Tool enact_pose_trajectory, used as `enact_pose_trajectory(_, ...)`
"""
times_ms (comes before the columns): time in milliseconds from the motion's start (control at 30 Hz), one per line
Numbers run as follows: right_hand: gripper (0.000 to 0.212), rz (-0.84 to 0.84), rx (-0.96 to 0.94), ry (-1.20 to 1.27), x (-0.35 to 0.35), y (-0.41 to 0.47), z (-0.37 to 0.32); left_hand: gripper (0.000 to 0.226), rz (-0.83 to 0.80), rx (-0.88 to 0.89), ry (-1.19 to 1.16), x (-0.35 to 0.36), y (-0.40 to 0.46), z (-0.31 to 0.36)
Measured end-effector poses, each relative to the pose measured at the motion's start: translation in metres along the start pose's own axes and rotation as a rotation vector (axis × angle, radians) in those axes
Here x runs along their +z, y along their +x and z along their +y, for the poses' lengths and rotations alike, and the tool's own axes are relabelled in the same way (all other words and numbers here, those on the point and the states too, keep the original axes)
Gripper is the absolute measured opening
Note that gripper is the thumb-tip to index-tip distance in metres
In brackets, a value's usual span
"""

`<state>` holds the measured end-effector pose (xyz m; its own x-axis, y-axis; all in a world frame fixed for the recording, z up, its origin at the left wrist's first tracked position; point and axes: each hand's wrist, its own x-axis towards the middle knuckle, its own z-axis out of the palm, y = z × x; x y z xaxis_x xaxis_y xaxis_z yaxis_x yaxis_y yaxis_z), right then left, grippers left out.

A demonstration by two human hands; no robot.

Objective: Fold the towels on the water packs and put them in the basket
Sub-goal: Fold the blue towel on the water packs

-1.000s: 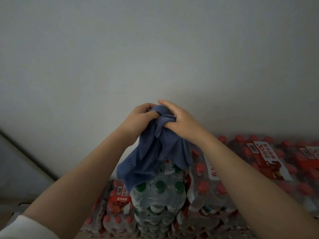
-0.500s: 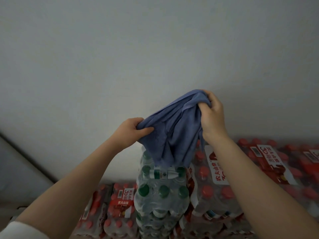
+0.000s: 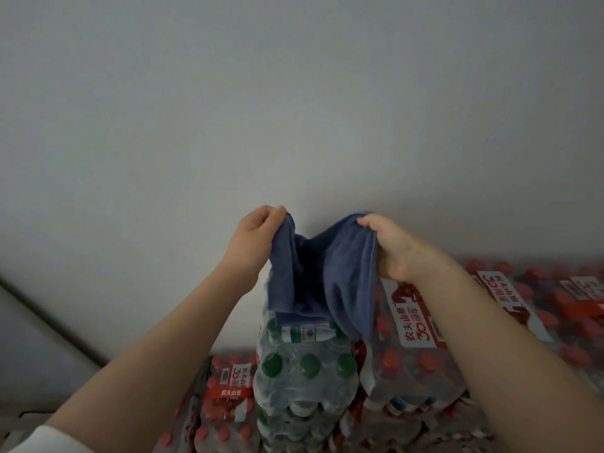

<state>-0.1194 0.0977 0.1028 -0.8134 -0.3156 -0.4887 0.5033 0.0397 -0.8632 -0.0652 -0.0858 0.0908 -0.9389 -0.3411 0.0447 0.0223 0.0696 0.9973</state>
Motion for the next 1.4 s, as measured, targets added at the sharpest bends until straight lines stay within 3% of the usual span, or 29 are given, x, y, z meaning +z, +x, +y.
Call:
enact_pose_trajectory(100, 0.038, -0.076, -0.005, 0.376, 0.001, -0.001, 0.002, 0.024, -0.116, 0.159, 0.202, 0.016, -0.009, -0.004)
enact_pose_trajectory(267, 0.053, -0.122, -0.029, 0.64, 0.001, -0.003, 0.008, 0.007, -0.217, 0.285, 0.316, 0.024, -0.021, -0.011)
enact_pose_trajectory(400, 0.048, 0.02, -0.036, 0.689, 0.001, -0.001, 0.013, 0.023, -0.233, 0.401, 0.386, 0.026, -0.026, -0.014)
enact_pose_trajectory(500, 0.042, 0.096, -0.01, 0.704, 0.003, 0.002, 0.021, 0.036, -0.41, 0.446, 0.415, 0.028, -0.031, -0.016)
enact_pose_trajectory(567, 0.029, 0.15, 0.008, 0.749, 0.006, 0.004, 0.025, 0.05, -0.506, 0.551, 0.556, 0.028, -0.034, -0.022)
enact_pose_trajectory(667, 0.028, 0.208, -0.032, 0.76, 0.015, 0.003, 0.031, 0.049, -0.396, 0.882, 0.994, 0.032, -0.037, -0.036)
enact_pose_trajectory(800, 0.022, 0.099, -0.036, 0.727, 0.025, -0.002, 0.042, 0.019, -0.248, 1.011, 0.976, 0.032, -0.031, -0.043)
enact_pose_trajectory(900, 0.028, 0.117, -0.035, 0.285, 0.013, -0.003, 0.045, 0.028, -0.185, 0.714, 0.664, 0.025, -0.03, -0.034)
enact_pose_trajectory(1000, 0.052, 0.158, -0.035, -0.562, 0.005, -0.015, 0.041, 0.039, -0.045, 0.22, 0.291, 0.017, -0.026, -0.02)
enact_pose_trajectory(1067, 0.069, 0.279, -0.204, -0.908, 0.006, -0.022, 0.039, 0.033, 0.04, -0.04, -0.001, 0.012, -0.021, -0.011)
enact_pose_trajectory(1167, 0.051, 0.517, -0.618, -1.061, 0.015, -0.028, 0.036, 0.021, 0.071, -0.297, -0.326, 0.011, -0.017, -0.003)
enact_pose_trajectory(1233, 0.026, 0.502, -0.825, -1.021, 0.024, -0.026, 0.034, 0.023, 0.026, -0.351, -0.361, 0.013, -0.019, -0.004)
enact_pose_trajectory(1400, 0.028, 0.261, -0.763, -0.883, 0.041, -0.012, 0.039, 0.031, -0.127, -0.225, -0.191, 0.011, -0.029, -0.007)
